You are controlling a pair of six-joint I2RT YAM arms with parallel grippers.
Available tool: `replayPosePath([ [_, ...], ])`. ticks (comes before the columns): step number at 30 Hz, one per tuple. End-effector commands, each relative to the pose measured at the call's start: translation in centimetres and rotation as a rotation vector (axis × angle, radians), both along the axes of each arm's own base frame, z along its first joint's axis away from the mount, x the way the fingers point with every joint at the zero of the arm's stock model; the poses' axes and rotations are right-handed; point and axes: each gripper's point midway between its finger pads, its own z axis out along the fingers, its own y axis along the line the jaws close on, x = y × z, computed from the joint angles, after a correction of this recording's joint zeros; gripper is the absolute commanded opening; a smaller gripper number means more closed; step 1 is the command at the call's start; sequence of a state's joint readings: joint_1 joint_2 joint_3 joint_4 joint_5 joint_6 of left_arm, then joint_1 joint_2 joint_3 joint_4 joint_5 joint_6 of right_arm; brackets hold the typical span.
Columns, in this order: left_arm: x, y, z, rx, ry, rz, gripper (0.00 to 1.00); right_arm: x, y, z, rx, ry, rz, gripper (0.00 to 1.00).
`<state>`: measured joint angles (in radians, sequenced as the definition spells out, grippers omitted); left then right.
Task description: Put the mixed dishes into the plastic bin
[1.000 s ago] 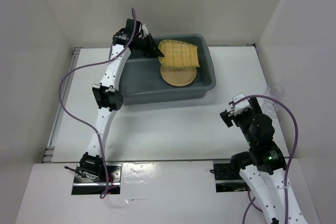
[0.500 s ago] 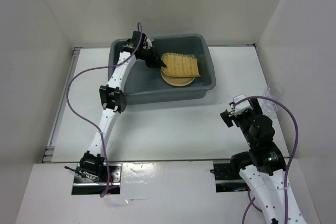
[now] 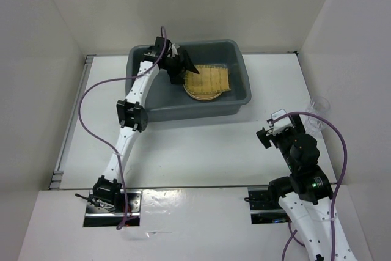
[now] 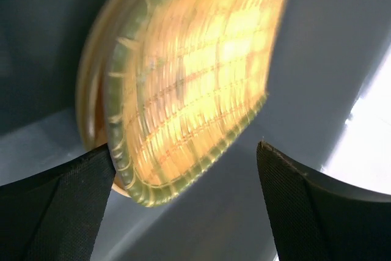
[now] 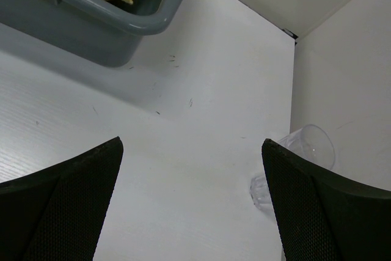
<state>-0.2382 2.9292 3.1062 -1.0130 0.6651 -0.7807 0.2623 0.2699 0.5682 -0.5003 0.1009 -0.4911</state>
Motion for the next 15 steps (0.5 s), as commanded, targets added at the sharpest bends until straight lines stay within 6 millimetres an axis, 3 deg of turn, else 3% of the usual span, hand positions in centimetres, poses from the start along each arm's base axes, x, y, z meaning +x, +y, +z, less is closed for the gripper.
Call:
replayPosePath([
  [1, 2.3, 4.5, 8.7, 0.174, -0.273, 0.136, 0.99, 0.5, 0.0, 1.2, 0.022, -0.049, -0.016, 0.99],
  [2, 2.5, 5.8, 11.2, 0.233, -0.337, 0.184, 0.99, 0.8, -0.1, 1.2, 0.047, -0.044, -0.036, 0.99],
  [3, 2.5, 9.3, 16.7, 0.373, -0.471, 0.311, 0.99, 1.2, -0.5, 1.2, 0.068, -0.052, -0.071, 0.99],
  [4, 2.0, 11.0, 19.4, 0.457, -0.533, 0.377, 0.99, 1.5, -1.8, 1.1, 0.085, -0.05, -0.163, 0.99],
  [5, 0.2, 12.3, 23.5, 0.52, -0.599, 0.436, 0.99, 2.2, -2.0, 0.5, 0.119, -0.013, -0.211, 0.99],
  [7, -1.7, 16.9, 25.2, 0.697, -0.582, 0.58, 0.99, 2.9, -2.9, 0.3, 0.119, 0.018, -0.29, 0.99],
  [8, -2.8, 17.3, 25.6, 0.732, -0.569, 0.591, 0.99, 3.5, -3.1, 0.5, 0.11, 0.023, -0.313, 0.99],
  [10, -5.2, 17.9, 25.6, 0.808, -0.532, 0.583, 0.99, 5.3, -3.6, 1.9, 0.092, 0.04, -0.365, 0.99],
  [11, -7.2, 17.6, 27.1, 0.808, -0.531, 0.594, 0.99, 6.9, -4.3, 3.7, 0.109, 0.03, -0.402, 0.99],
  [12, -7.7, 18.1, 27.0, 0.827, -0.511, 0.61, 0.99, 7.1, -4.9, 5.6, 0.132, -0.008, -0.409, 0.99],
  [14, -9.3, 17.1, 27.1, 0.861, -0.511, 0.587, 0.99, 10.2, -5.4, 5.1, 0.137, 0.071, -0.392, 0.99],
  [15, -9.9, 16.4, 27.4, 0.863, -0.525, 0.56, 0.99, 11.2, -8.2, 7.0, 0.169, 0.057, -0.462, 0.99],
])
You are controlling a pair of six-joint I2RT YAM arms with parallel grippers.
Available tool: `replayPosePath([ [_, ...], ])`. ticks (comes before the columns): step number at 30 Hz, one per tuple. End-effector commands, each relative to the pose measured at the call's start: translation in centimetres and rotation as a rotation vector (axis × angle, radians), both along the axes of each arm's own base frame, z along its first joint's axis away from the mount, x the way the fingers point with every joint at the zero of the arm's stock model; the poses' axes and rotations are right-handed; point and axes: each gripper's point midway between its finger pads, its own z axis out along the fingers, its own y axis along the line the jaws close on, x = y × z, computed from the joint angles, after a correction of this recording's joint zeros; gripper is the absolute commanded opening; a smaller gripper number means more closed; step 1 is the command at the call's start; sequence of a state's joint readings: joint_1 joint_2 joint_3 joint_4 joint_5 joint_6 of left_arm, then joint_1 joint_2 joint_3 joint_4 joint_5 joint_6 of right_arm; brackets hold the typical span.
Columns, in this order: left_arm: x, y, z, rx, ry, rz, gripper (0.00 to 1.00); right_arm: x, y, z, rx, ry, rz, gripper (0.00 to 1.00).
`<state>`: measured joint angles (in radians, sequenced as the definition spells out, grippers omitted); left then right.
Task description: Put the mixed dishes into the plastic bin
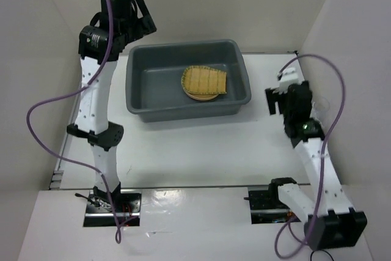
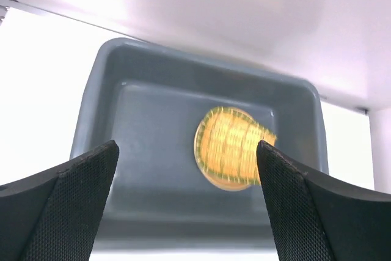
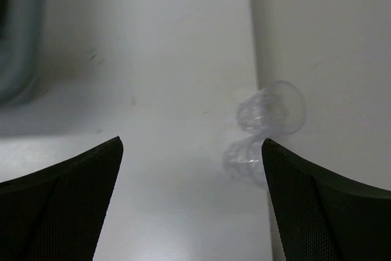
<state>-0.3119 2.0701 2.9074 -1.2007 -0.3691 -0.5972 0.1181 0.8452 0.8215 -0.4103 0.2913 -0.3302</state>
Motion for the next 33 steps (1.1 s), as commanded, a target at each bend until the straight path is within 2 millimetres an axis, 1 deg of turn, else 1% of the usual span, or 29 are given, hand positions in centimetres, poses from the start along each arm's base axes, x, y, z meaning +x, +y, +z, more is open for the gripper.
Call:
replayPosePath([
  [1, -1.3, 0.3, -5.4, 0.176, 0.189, 0.048, 0.99, 5.9, -4.6, 3.5, 0.098, -0.04, -0.133, 0.99],
  [2, -2.4, 0.7, -4.2, 0.168, 0.169, 0.049, 0.99, 6.3, -5.8, 1.4, 0.122, 0.068, -0.165, 0.99],
  [3, -2.9, 0.9, -4.8, 0.179, 0.196, 0.048, 0.99, 7.8, -7.4, 2.7, 0.133, 0.069, -0.209, 0.99],
  [4, -3.4, 1.1, -4.8, 0.182, 0.203, 0.048, 0.99, 9.6, -8.2, -1.2, 0.128, 0.197, -0.237, 0.99],
  [5, -4.4, 1.5, -3.9, 0.176, 0.189, 0.048, 0.99, 10.5, -9.2, -1.1, 0.1, 0.202, -0.283, 0.99],
  [6, -4.7, 1.6, -5.1, 0.2, 0.228, 0.042, 0.99, 11.2, -9.6, -1.7, 0.066, 0.217, -0.297, 0.99],
  [7, -5.6, 2.0, -4.5, 0.194, 0.214, 0.043, 0.99, 12.1, -10.3, -3.2, 0.048, 0.25, -0.326, 0.99],
  [8, -5.8, 1.9, -4.6, 0.196, 0.215, 0.026, 0.99, 12.5, -10.7, -3.7, 0.037, 0.256, -0.342, 0.99],
  [9, -6.1, 1.9, -6.0, 0.218, 0.255, 0.009, 0.99, 13.1, -10.8, -5.4, 0.021, 0.3, -0.354, 0.99],
  [11, -7.2, 2.1, -5.9, 0.216, 0.262, 0.001, 0.99, 13.7, -10.6, -6.4, 0.018, 0.347, -0.362, 0.99],
  [13, -8.0, 2.4, -6.1, 0.218, 0.267, 0.001, 0.99, 13.9, -11.2, -7.8, 0.009, 0.381, -0.402, 0.99],
  [14, -8.1, 2.9, -7.3, 0.229, 0.301, 0.009, 0.99, 14.2, -11.4, -8.5, 0.0, 0.388, -0.413, 0.99],
  [15, -8.3, 2.8, -7.7, 0.226, 0.307, 0.001, 0.99, 14.6, -12.3, -8.0, -0.007, 0.354, -0.44, 0.99],
  [16, -8.5, 3.4, -7.4, 0.211, 0.29, 0.01, 0.99, 14.5, -12.5, -8.3, -0.024, 0.356, -0.44, 0.99],
  [17, -8.7, 3.8, -9.0, 0.215, 0.331, 0.01, 0.99, 14.5, -12.7, -8.4, -0.036, 0.355, -0.442, 0.99],
  [18, -9.0, 3.8, -9.3, 0.217, 0.335, 0.01, 0.99, 14.6, -12.9, -8.7, -0.043, 0.353, -0.451, 0.99],
  [19, -9.2, 4.1, -9.0, 0.202, 0.318, 0.01, 0.99, 14.7, -13.2, -8.5, -0.058, 0.347, -0.458, 0.99],
  [20, -9.5, 4.5, -9.4, 0.204, 0.33, 0.018, 0.99, 14.4, -13.8, -8.8, -0.063, 0.358, -0.479, 0.99],
  [21, -9.5, 4.2, -9.6, 0.185, 0.327, 0.013, 0.99, 14.3, -14.0, -9.3, -0.073, 0.37, -0.489, 0.99],
  [22, -9.8, 4.1, -10.2, 0.173, 0.338, 0.01, 0.99, 14.1, -14.6, -9.2, -0.076, 0.37, -0.507, 0.99],
  [23, -9.8, 4.4, -10.6, 0.175, 0.35, 0.018, 0.99, 13.8, -15.2, -9.3, -0.067, 0.367, -0.526, 0.99],
  [25, -9.8, 4.4, -10.4, 0.162, 0.337, 0.024, 0.99, 13.4, -15.6, -9.6, -0.065, 0.366, -0.537, 0.99],
  [26, -10.0, 4.5, -10.6, 0.164, 0.342, 0.024, 0.99, 13.0, -16.0, -9.9, -0.064, 0.376, -0.547, 0.99],
  [27, -10.1, 4.5, -11.0, 0.158, 0.351, 0.03, 0.99, 12.9, -16.0, -9.6, -0.063, 0.364, -0.548, 0.99],
  [28, -10.1, 4.5, -10.4, 0.152, 0.331, 0.03, 0.99, 12.7, -16.5, -9.6, -0.061, 0.364, -0.558, 0.99],
  [30, -10.4, 4.6, -11.0, 0.149, 0.346, 0.035, 0.99, 12.3, -17.5, -10.8, -0.058, 0.393, -0.579, 0.99],
  [31, -10.4, 4.6, -11.0, 0.149, 0.346, 0.035, 0.99, 12.3, -17.5, -10.8, -0.058, 0.393, -0.579, 0.99],
  [32, -10.3, 4.5, -10.9, 0.146, 0.337, 0.035, 0.99, 12.3, -18.1, -10.9, -0.046, 0.392, -0.587, 0.99],
  [33, -10.3, 4.5, -11.3, 0.15, 0.348, 0.035, 0.99, 12.4, -18.6, -10.6, -0.044, 0.382, -0.596, 0.99],
])
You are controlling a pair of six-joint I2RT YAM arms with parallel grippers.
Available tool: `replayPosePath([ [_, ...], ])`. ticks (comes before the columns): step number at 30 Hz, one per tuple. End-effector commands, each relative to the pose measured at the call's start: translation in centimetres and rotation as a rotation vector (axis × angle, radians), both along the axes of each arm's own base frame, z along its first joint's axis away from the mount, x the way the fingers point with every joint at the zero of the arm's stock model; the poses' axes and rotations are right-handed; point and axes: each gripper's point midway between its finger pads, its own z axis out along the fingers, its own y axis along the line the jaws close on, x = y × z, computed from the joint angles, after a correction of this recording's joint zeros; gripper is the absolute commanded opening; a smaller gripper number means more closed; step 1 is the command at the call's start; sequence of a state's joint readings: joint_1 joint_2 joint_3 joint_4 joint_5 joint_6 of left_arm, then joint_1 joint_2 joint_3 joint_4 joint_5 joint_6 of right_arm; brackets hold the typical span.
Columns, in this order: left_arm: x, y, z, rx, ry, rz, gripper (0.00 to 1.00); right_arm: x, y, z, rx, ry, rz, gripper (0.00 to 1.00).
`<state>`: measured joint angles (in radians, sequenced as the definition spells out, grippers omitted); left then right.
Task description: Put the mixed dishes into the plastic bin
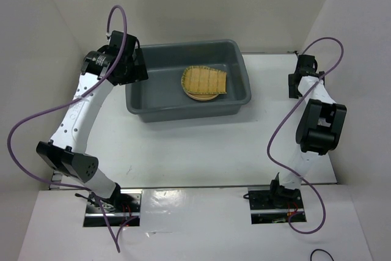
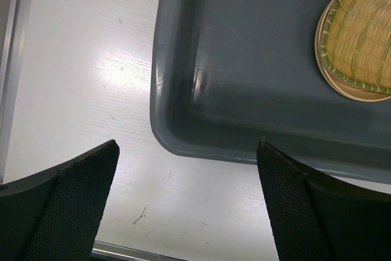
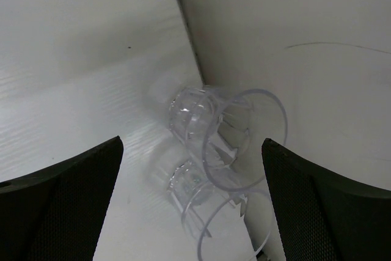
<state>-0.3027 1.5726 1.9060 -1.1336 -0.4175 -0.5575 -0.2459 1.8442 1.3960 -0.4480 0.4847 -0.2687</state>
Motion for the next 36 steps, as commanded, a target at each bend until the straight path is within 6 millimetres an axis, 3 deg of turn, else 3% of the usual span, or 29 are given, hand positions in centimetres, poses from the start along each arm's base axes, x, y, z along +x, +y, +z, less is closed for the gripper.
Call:
replayPosePath([
  [1, 0.0, -0.2, 1.4, -0.04, -0.065, 0.011, 0.99, 0.7, -2.1, 0.4, -0.016, -0.054, -0.053, 0.99],
  [7, -0.7, 0.0, 1.4, -0.052, -0.066, 0.024, 0.99, 0.9, -2.4, -1.6, 0.002, -0.007, -0.032, 0.99],
  [11, -1.2, 0.1, 1.2, -0.058, -0.064, 0.03, 0.99, 1.0, -1.8, -3.7, 0.09, 0.025, 0.006, 0.86],
  [12, -1.5, 0.2, 1.1, -0.057, -0.062, 0.03, 0.99, 1.3, -1.3, -4.0, 0.146, 0.025, 0.034, 0.72],
  [14, -1.7, 0.6, 0.9, -0.062, -0.061, 0.046, 0.99, 1.6, -0.6, -4.5, 0.191, 0.032, 0.063, 0.53],
  [15, -1.9, 0.6, 0.9, -0.064, -0.067, 0.046, 0.99, 1.8, -0.2, -4.4, 0.212, 0.027, 0.079, 0.25],
  [16, -2.2, 0.7, 1.1, -0.072, -0.073, 0.052, 0.99, 2.4, 0.1, -4.4, 0.228, 0.021, 0.103, 0.1],
  [17, -2.6, 0.8, 0.8, -0.071, -0.069, 0.052, 0.99, 3.3, 0.4, -3.5, 0.219, 0.0, 0.129, 0.0],
  [19, -2.7, 1.2, 0.8, -0.072, -0.075, 0.063, 0.99, 5.8, 0.6, -0.8, 0.201, -0.076, 0.177, 0.0],
  [20, -2.7, 1.2, 0.8, -0.072, -0.075, 0.063, 0.99, 6.9, 0.5, 1.4, 0.191, -0.135, 0.195, 0.0],
  [22, -2.8, 1.2, 1.2, -0.082, -0.087, 0.069, 0.99, 8.9, 2.3, 8.1, 0.174, -0.282, 0.277, 0.0],
  [23, -3.0, 1.6, 1.4, -0.085, -0.096, 0.078, 0.99, 10.6, 4.4, 13.6, 0.147, -0.395, 0.349, 0.0],
  [24, -3.0, 1.5, 1.5, -0.091, -0.097, 0.084, 0.99, 10.3, 6.6, 19.4, 0.12, -0.502, 0.425, 0.0],
  [25, -3.5, 1.7, 1.7, -0.094, -0.106, 0.084, 0.99, 11.1, 12.1, 25.7, 0.126, -0.626, 0.601, 0.0],
  [26, -3.5, 1.7, 1.7, -0.104, -0.115, 0.091, 0.99, 10.7, 15.3, 29.0, 0.11, -0.664, 0.731, 0.0],
  [27, -3.7, 1.7, 1.4, -0.106, -0.12, 0.09, 0.99, 9.6, 18.7, 30.1, 0.151, -0.639, 0.848, 0.0],
  [28, -3.8, 1.5, 1.0, -0.116, -0.107, 0.09, 0.99, 8.5, 23.0, 33.9, 0.186, -0.696, 1.019, 0.0],
  [29, -3.8, 1.5, 1.1, -0.121, -0.121, 0.089, 0.99, 7.6, 27.7, 34.1, 0.238, -0.67, 1.153, 0.0],
  [30, -3.7, 1.3, 0.9, -0.127, -0.119, 0.083, 0.99, 8.5, 30.3, 31.4, 0.326, -0.596, 1.221, 0.0],
  [31, -3.7, 1.3, 0.9, -0.127, -0.119, 0.083, 0.99, 7.9, 32.4, 32.6, 0.364, -0.606, 1.296, 0.0],
  [32, -4.0, 1.2, 0.4, -0.13, -0.107, 0.077, 0.99, 6.5, 36.0, 30.4, 0.485, -0.513, 1.389, 0.0],
  [33, -3.9, 1.2, 0.2, -0.13, -0.107, 0.077, 0.99, 8.7, 38.2, 25.2, 0.574, -0.393, 1.398, 0.0],
  [34, -4.1, 0.9, 0.0, -0.156, -0.103, 0.083, 0.99, 7.5, 39.6, 27.7, 0.554, -0.433, 1.427, 0.0],
  [35, -4.5, 0.8, 0.1, -0.166, -0.106, 0.074, 0.99, 6.6, 43.5, 27.7, 0.575, -0.45, 1.498, 0.0],
  [36, -4.9, 0.7, 0.3, -0.18, -0.117, 0.065, 0.99, 7.4, 45.6, 24.1, 0.592, -0.353, 1.493, 0.0],
])
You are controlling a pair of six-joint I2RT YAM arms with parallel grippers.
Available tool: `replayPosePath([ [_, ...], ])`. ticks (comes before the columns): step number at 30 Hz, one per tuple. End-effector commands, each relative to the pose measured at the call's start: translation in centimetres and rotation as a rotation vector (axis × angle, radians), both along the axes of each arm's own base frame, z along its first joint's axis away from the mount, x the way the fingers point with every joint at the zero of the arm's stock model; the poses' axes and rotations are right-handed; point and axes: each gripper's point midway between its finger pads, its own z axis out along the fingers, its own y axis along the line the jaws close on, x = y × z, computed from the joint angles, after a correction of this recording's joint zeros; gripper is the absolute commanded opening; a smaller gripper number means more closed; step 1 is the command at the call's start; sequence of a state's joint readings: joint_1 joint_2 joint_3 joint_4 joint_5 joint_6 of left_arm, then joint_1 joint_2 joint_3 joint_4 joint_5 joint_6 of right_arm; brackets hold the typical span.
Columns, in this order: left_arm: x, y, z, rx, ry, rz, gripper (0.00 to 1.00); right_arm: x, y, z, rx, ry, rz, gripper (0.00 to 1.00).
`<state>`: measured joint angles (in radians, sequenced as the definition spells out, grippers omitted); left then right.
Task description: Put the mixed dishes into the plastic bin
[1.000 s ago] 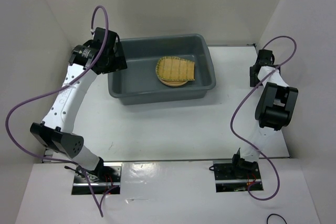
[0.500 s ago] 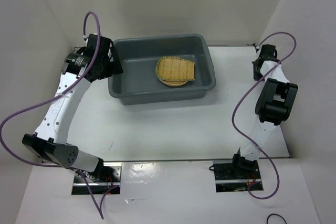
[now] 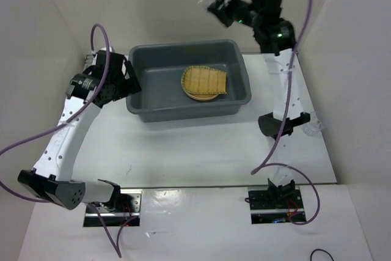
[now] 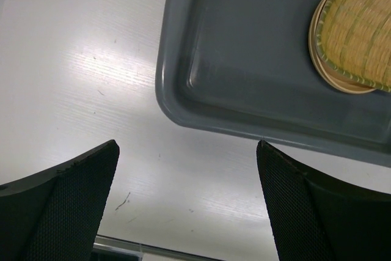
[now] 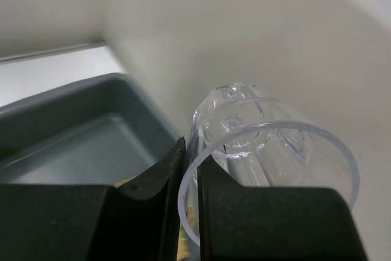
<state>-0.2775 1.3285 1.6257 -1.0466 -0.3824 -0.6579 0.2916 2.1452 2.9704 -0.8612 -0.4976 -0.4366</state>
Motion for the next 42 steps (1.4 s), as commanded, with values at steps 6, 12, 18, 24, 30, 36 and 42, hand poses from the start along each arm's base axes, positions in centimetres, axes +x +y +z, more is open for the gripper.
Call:
replayPosePath([
  [6, -3.2, -0.4, 1.4, -0.134, -0.078, 0.025, 0.99, -1.9, 18.8, -20.9, -0.247, 0.366, 0.238, 0.0],
  [12, -5.9, -0.2, 0.1, -0.176, -0.043, 0.048, 0.99, -2.1, 26.1, -27.4, -0.338, 0.288, 0.233, 0.0],
  [18, -7.0, -0.7, -1.0, -0.21, -0.003, 0.035, 0.99, -0.1, 26.9, -34.1, -0.411, 0.303, 0.165, 0.0],
  [24, -7.2, -1.1, -2.2, -0.216, 0.04, 0.024, 0.99, 1.5, 26.6, -36.9, -0.448, 0.289, 0.128, 0.0],
  [30, -6.5, -1.6, -3.4, -0.211, 0.067, -0.002, 0.99, 1.9, 26.2, -36.8, -0.487, 0.251, 0.125, 0.24],
  [36, -5.0, -2.5, -4.6, -0.215, 0.091, -0.033, 0.99, 4.2, 25.4, -25.8, -0.27, 0.088, -0.025, 0.99],
  [42, -3.9, -2.3, -3.8, -0.194, 0.062, -0.025, 0.99, 6.4, 11.9, -11.1, -0.007, 0.068, -0.386, 0.99],
])
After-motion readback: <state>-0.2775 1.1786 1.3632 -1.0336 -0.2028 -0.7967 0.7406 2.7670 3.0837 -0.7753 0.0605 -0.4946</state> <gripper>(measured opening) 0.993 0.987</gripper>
